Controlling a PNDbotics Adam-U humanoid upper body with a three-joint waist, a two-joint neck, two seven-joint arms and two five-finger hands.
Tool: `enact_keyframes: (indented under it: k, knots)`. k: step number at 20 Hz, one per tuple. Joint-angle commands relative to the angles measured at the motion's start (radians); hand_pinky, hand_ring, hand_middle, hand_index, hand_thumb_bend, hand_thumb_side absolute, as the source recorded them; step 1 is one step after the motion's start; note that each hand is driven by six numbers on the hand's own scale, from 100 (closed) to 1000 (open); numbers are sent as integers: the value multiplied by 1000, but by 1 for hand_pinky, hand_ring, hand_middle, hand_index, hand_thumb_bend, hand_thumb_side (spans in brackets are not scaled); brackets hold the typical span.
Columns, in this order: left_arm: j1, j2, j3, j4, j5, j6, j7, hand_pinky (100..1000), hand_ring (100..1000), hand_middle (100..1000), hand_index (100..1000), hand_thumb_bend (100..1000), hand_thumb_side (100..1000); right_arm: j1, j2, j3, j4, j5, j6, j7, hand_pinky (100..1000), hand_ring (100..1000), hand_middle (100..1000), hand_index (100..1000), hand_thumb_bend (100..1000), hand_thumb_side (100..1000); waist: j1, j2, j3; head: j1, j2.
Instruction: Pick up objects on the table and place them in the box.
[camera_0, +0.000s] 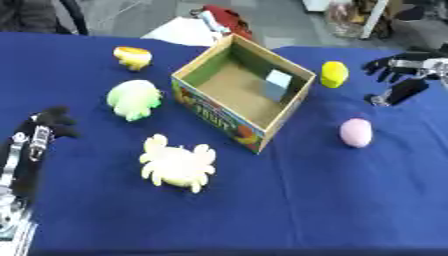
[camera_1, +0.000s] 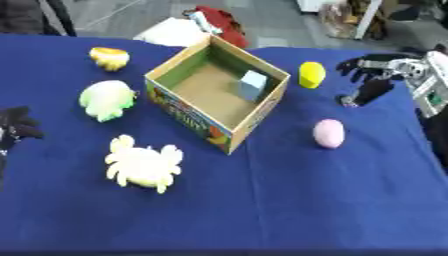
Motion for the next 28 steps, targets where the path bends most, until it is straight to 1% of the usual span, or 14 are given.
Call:
enact_keyframes:
  k: [1,9,14,15,23,26,27,28]
  knots:
    - [-8,9,11,-15,-5,-1,4,762,564,586,790,100,878,-6,-47,8,-35,17,-14,18,840,875,909,1000,308,349,-11,-13,1,3,5]
    - [-7,10,11,-14,-6,0,5,762,563,586,790,100,879,35,-57,44,-83,8,-47,46,842,875,891,997,310,361,-12,-13,-2,2,5]
    - [-6,10,11,-14,-6,0,5,762,562,586,790,100,880,60,-61,69,-111,2,-61,68,844,879,890,997,318,352,-12,-14,-3,-2,5]
    - [-6,10,11,-14,-6,0,5,762,562,586,790,100,880,64,-61,71,-114,1,-62,72,844,878,889,996,307,358,-12,-14,-3,-3,5]
    - [-6,10,12,-15,-6,0,5,762,561,586,790,100,880,76,-55,88,-124,-1,-71,95,845,876,868,983,306,354,-12,-12,-3,-4,5]
    - [-6,10,12,-15,-6,0,5,762,561,586,790,100,880,83,-51,97,-121,5,-76,111,846,875,858,970,305,345,-12,-11,-2,-3,5]
    - [-6,10,12,-15,-6,0,5,762,561,586,790,100,880,85,-49,100,-121,10,-78,118,847,873,845,958,321,331,-12,-11,-2,-3,5]
    - [-6,10,12,-15,-6,0,5,762,561,586,790,100,881,88,-47,103,-121,13,-81,124,846,872,840,953,302,331,-12,-11,-2,-3,5]
